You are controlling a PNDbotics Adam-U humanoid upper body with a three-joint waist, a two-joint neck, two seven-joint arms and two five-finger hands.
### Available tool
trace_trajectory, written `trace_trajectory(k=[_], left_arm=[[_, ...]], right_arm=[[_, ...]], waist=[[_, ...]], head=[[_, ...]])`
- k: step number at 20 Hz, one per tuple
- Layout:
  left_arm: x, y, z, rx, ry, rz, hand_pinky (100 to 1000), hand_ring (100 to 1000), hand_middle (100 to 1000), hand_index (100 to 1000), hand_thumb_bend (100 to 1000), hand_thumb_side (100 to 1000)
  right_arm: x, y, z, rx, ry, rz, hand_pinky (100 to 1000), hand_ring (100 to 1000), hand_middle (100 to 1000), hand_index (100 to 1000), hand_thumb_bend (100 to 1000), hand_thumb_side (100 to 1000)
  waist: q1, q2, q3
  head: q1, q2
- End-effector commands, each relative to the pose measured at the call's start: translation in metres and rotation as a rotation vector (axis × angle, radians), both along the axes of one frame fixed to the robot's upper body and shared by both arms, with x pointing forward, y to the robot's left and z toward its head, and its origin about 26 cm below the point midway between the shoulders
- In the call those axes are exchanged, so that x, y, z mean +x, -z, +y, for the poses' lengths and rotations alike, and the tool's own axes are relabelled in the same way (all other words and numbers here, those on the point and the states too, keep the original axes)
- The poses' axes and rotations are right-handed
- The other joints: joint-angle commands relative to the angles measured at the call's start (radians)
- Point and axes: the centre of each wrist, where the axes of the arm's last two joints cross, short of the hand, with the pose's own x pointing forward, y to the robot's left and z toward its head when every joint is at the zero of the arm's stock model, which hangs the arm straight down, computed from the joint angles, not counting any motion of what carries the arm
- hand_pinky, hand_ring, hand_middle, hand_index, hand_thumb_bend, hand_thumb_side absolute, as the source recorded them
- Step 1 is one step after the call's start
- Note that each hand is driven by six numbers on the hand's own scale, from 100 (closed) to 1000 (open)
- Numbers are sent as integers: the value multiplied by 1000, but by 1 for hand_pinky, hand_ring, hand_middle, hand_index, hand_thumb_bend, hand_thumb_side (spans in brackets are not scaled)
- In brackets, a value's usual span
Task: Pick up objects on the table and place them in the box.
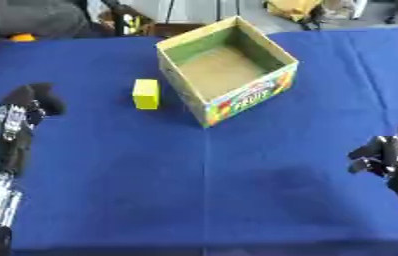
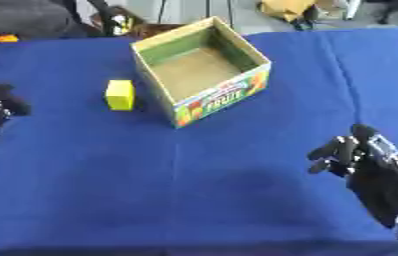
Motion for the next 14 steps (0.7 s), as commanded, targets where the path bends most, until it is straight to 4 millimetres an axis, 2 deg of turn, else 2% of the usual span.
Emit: trace_trajectory(k=[1,7,14], left_arm=[[3,-17,8,93,7,-25,675,645,567,757,464,759],[15,-42,22,366,3,-16,687,682,608,784,558,676],[41,-78,33,795,15,42,691,694,635,800,575,525]], right_arm=[[-2,-8,-1,-16,-6,-25,557,630,467,389,100,697],[-2,-7,-1,-21,-10,-22,557,630,467,389,100,697],[-3,-7,-1,-26,-17,-17,557,630,467,389,100,696]], waist=[[1,-13,-1],[7,-17,-7],[10,-23,-21]], head=[[4,2],[4,2],[7,6]])
